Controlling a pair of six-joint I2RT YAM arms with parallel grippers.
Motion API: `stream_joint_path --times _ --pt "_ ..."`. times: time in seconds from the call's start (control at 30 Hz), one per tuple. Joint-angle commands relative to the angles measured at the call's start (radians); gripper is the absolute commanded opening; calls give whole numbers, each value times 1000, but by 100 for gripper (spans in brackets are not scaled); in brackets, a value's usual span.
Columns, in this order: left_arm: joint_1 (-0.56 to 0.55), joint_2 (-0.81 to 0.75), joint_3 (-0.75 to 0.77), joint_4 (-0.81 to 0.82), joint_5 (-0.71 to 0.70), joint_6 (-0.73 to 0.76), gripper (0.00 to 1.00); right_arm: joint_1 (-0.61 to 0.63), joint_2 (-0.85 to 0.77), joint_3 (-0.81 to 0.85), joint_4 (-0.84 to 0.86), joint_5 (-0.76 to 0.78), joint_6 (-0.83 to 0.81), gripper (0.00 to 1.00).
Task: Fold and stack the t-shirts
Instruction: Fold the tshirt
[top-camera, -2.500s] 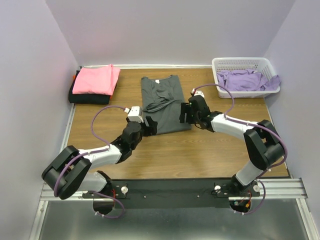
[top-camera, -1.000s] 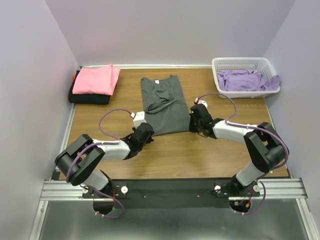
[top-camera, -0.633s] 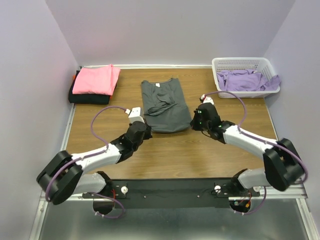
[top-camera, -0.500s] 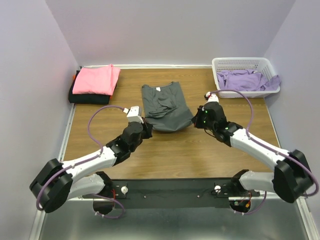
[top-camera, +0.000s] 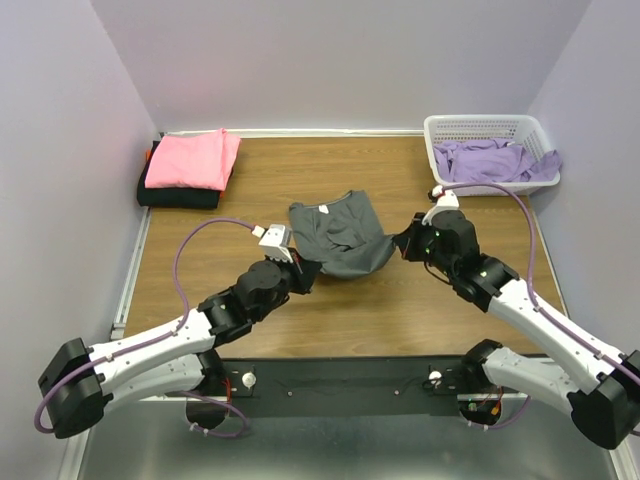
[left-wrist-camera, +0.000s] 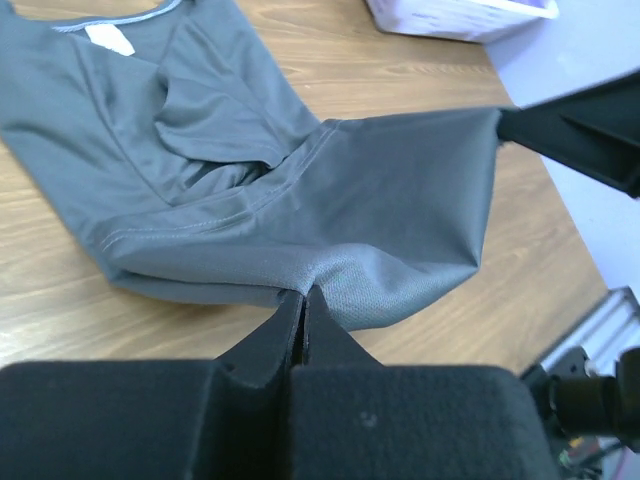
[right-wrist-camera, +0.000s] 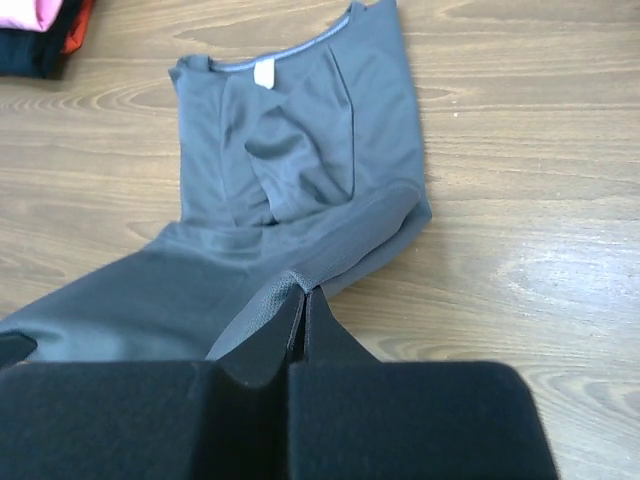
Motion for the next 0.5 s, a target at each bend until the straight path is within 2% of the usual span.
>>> stream_joint_path --times 0.0,0.27,0.47 --pt "-11 -17 17 -14 -60 -18 0 5 2 50 -46 62 -6 2" --pt "-2 31 52 75 -108 46 0 5 106 180 -29 148 -9 2" --pt "78 76 60 136 -68 92 0 5 223 277 7 199 -49 2"
